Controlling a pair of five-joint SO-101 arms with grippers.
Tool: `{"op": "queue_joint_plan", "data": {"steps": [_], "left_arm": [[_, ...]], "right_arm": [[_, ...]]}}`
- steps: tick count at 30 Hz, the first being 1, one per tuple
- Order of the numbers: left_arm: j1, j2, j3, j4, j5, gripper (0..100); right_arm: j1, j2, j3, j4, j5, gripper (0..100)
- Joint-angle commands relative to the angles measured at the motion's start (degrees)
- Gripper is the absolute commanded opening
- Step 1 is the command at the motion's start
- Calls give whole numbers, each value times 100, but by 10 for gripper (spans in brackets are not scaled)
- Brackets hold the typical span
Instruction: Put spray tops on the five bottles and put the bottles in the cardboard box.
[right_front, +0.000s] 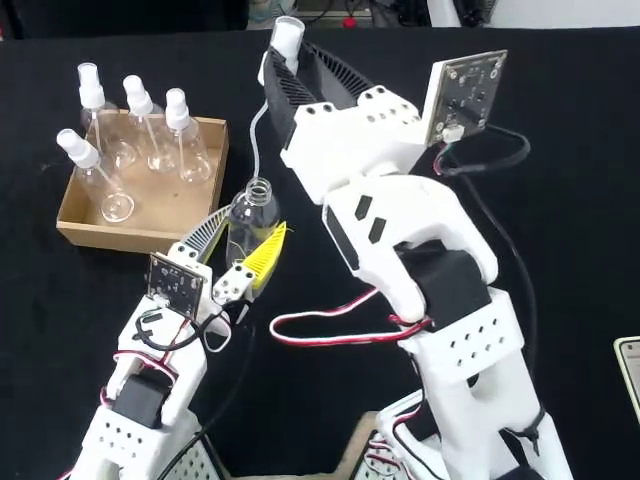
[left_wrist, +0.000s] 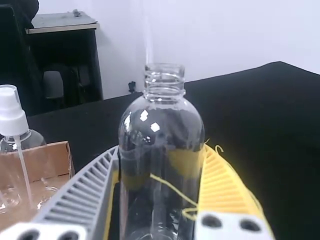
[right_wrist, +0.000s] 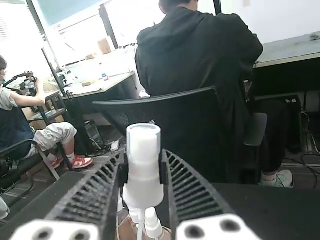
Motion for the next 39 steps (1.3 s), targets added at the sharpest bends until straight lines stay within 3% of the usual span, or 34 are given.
{"op": "queue_joint_plan", "data": {"steps": [1, 10, 19, 32, 39], "left_arm": [[48, -105, 119, 0, 9, 127], [48, -105, 119, 0, 9, 127], [48, -105, 119, 0, 9, 127], [40, -105, 119, 9, 9, 127], [40, -105, 119, 9, 9, 127]], "right_arm": [[105, -198, -242, -132, 70, 11], [88, -198, -778, -88, 62, 11], [79, -198, -769, 642, 70, 11], [-615, -198, -4, 949, 70, 11], [-615, -198, 620, 1134, 70, 11]]}}
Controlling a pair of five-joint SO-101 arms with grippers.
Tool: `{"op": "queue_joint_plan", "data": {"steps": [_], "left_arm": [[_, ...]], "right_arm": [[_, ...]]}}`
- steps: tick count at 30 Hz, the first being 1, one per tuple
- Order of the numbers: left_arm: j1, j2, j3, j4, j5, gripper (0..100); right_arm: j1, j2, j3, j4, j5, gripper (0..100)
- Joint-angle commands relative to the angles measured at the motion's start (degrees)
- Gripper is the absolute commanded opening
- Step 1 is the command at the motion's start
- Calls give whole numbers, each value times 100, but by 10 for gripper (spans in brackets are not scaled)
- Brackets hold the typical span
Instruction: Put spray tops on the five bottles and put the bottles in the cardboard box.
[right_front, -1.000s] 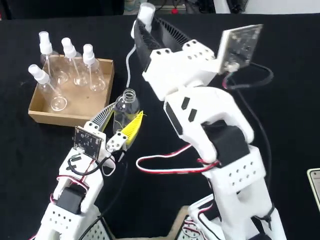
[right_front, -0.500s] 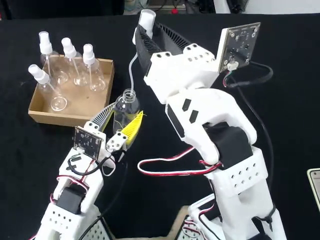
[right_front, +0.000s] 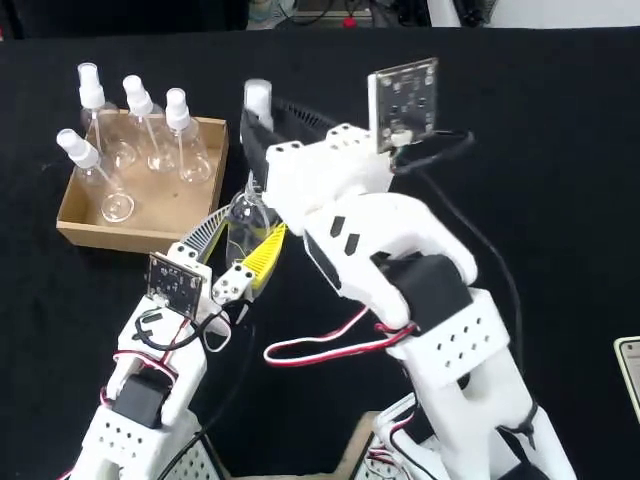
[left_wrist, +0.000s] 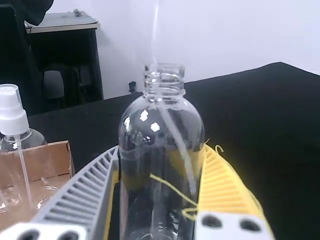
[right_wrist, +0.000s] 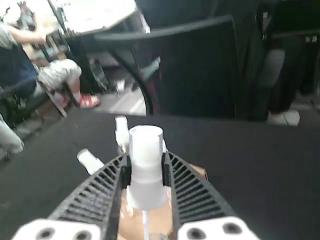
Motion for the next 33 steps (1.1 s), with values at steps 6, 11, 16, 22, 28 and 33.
{"op": "queue_joint_plan", "data": {"steps": [6, 11, 16, 22, 28, 33], "left_arm": [[48, -105, 119, 9, 0, 127], [48, -105, 119, 9, 0, 127], [48, -105, 119, 9, 0, 127], [48, -105, 119, 9, 0, 127], [48, -105, 119, 0, 0, 129], [48, -105, 119, 0, -9, 127]], "right_arm": [[-105, -708, 725, 0, 53, 11], [-105, -1560, 1648, -290, 62, 11], [-105, -1895, 2668, -1301, 387, 11], [-211, -1886, 3125, -1556, 668, 11], [-308, -1912, 2976, -1257, 668, 11], [-308, -1895, 2985, -1248, 668, 11]]}}
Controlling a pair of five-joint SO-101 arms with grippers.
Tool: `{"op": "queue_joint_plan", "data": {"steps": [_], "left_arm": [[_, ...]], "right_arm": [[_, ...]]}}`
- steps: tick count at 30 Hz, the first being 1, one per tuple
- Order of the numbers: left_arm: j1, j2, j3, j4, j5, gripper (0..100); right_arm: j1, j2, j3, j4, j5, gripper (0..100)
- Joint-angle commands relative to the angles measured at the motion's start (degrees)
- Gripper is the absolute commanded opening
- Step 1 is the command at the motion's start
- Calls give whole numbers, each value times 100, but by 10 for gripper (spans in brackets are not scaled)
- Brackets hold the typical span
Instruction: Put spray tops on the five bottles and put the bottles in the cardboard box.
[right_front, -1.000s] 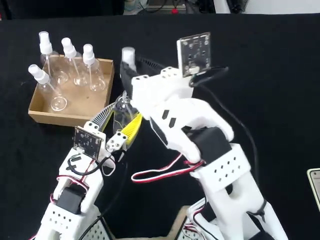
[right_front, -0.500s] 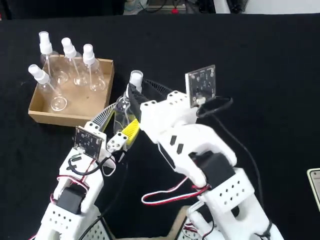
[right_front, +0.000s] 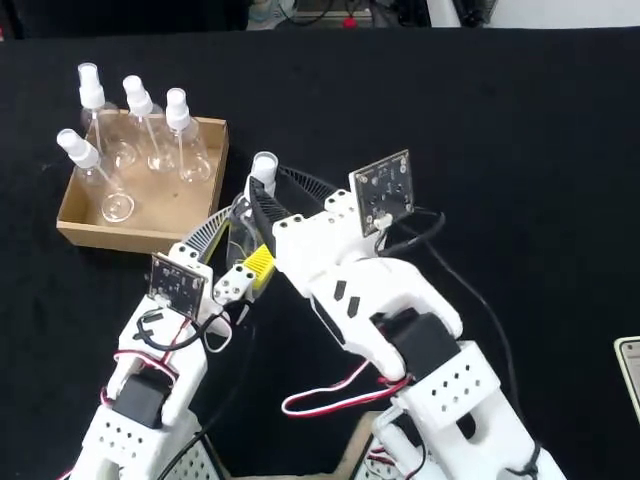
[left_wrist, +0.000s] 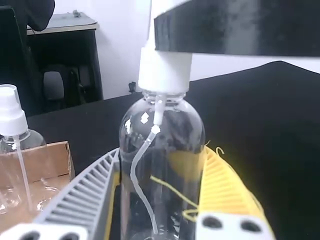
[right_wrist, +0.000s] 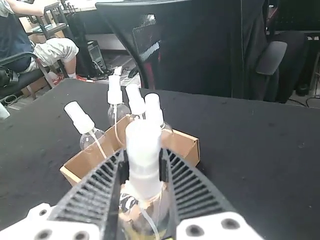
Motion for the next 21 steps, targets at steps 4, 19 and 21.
{"op": "queue_joint_plan", "data": {"steps": [4, 19, 21], "left_arm": [[31, -114, 119, -18, 0, 127], [-356, -114, 101, -53, 0, 129], [-734, -123, 92, -62, 0, 130]], "right_arm": [[-97, -66, -277, 352, 70, 87], [35, -75, -2651, 2479, 70, 141], [343, -66, -2563, 2576, 70, 129]]}}
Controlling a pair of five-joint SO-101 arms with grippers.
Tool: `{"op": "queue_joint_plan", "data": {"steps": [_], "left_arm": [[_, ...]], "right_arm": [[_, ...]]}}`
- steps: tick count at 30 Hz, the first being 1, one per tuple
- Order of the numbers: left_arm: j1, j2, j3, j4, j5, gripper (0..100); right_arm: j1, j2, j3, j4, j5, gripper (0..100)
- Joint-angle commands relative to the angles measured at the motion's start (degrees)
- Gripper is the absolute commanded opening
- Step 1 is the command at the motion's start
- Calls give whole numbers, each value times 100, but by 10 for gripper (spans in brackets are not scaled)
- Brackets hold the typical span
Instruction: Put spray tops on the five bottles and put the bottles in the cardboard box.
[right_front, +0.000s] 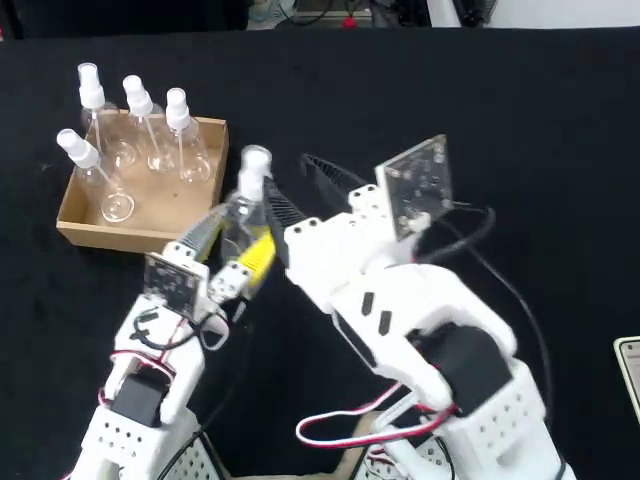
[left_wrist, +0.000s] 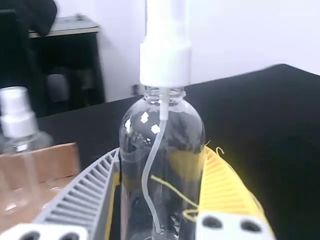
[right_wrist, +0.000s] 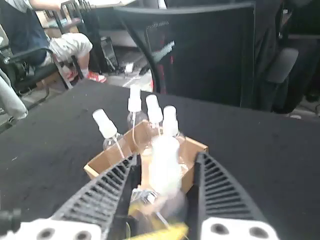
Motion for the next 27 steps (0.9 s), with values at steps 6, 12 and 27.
{"op": "queue_joint_plan", "data": {"steps": [6, 12, 27], "left_arm": [[-901, -114, 119, -35, 44, 130], [-101, -105, 119, 413, 18, 130], [-1051, -105, 127, -501, 0, 130]], "right_arm": [[862, -66, 1156, -492, 18, 130], [1626, -391, 1701, -589, 18, 131], [2180, -2404, 4699, -1609, 9, 128]]}}
